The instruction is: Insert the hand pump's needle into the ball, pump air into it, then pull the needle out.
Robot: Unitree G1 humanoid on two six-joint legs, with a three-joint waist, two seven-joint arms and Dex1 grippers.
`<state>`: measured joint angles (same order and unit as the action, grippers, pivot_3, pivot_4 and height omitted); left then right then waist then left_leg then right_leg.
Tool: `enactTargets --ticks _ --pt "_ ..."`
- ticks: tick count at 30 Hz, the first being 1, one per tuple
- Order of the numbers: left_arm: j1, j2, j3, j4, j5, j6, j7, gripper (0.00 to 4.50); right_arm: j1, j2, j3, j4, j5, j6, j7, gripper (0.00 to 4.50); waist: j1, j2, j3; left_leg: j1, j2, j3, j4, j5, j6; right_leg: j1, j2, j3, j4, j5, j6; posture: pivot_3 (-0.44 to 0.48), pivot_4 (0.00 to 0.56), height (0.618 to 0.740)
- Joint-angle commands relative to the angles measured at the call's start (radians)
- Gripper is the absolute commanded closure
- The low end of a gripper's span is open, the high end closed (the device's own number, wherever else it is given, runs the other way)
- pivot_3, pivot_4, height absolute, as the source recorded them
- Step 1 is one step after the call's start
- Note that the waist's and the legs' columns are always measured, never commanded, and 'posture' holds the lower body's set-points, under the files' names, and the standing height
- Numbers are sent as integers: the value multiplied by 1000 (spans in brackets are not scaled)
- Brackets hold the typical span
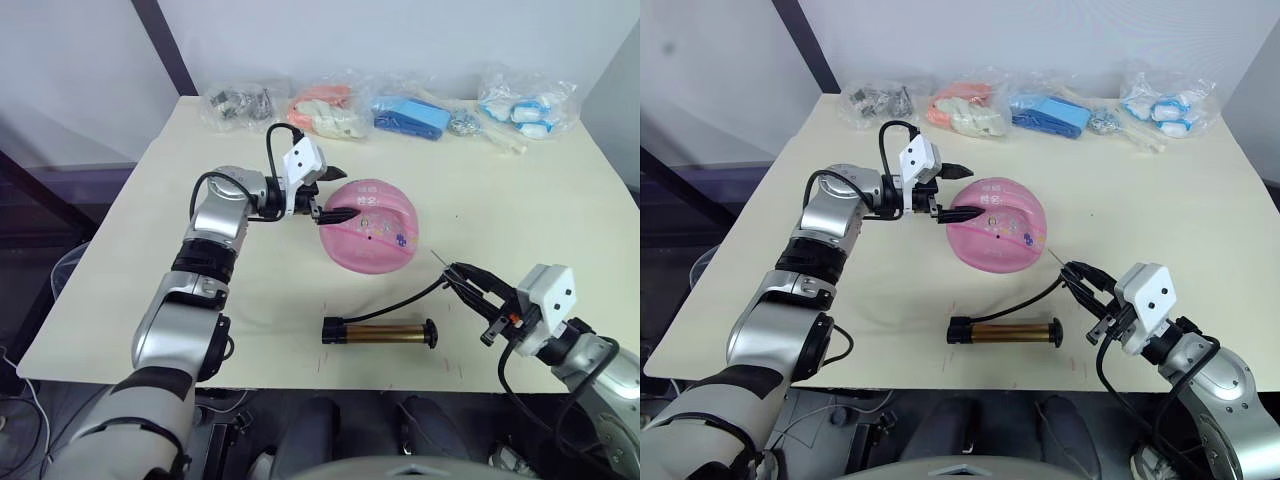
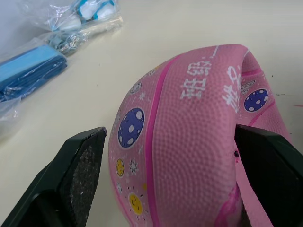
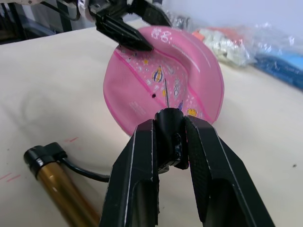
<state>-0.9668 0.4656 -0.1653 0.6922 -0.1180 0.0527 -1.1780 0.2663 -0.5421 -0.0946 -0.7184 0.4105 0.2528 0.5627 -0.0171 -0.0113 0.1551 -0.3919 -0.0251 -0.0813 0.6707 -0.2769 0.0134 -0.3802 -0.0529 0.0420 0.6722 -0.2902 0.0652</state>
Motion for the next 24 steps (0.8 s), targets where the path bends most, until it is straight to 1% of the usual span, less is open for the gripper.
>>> enactTargets --ticks 1,10,12,13,14,15,16,18,20,22,24 --pt "-15 2 17 -9 2 -14 -4 19 -10 11 -2 -5 -34 -83 16 4190 0 0 0 0 0 0 0 0 0 0 0 0 0 0 0 0 150 740" --pt "-12 -6 13 1 13 -11 4 19 14 28 4 22 -55 -132 36 4190 0 0 0 0 0 0 0 0 0 0 0 0 0 0 0 0 150 740" --pt "-13 -7 14 2 15 -11 5 548 16 29 3 26 -54 -136 39 4190 0 0 0 0 0 0 0 0 0 0 0 0 0 0 0 0 150 740" --pt "-13 -9 16 1 13 -9 6 1010 18 30 3 27 -54 -137 40 4190 0 0 0 0 0 0 0 0 0 0 0 0 1 0 0 0 150 740" --pt "-12 -10 18 1 13 -8 7 1124 19 31 3 28 -54 -138 42 4190 0 0 0 0 0 0 0 0 0 0 0 0 1 0 0 0 150 740" --pt "-11 -13 22 -2 10 -3 9 1832 20 32 4 29 -53 -137 43 4190 0 0 0 0 0 0 0 0 0 0 0 0 1 0 0 0 150 740" --pt "-9 -15 26 -6 6 4 13 2011 21 33 6 29 -51 -136 44 4190 0 0 0 0 0 0 0 0 0 0 0 0 1 0 0 0 150 740" --pt "-3 -19 30 -17 3 14 18 2831 22 36 8 30 -46 -130 44 4190 0 0 0 0 0 0 0 0 0 0 0 0 1 0 0 0 150 740" --pt "10 -20 32 -36 2 21 27 3759 23 38 14 26 -33 -109 43 4190 -1 0 0 0 0 0 0 0 0 0 0 0 1 0 0 0 150 740" --pt "26 -23 36 -62 0 32 45 4480 21 38 21 19 -22 -81 38 4190 -1 0 0 0 0 0 0 0 0 0 0 0 1 0 0 0 150 740" --pt "51 -27 40 -104 -10 62 62 4494 11 41 30 7 4 -36 26 4190 -1 0 0 0 0 -1 0 0 0 0 0 0 1 0 0 0 150 740"
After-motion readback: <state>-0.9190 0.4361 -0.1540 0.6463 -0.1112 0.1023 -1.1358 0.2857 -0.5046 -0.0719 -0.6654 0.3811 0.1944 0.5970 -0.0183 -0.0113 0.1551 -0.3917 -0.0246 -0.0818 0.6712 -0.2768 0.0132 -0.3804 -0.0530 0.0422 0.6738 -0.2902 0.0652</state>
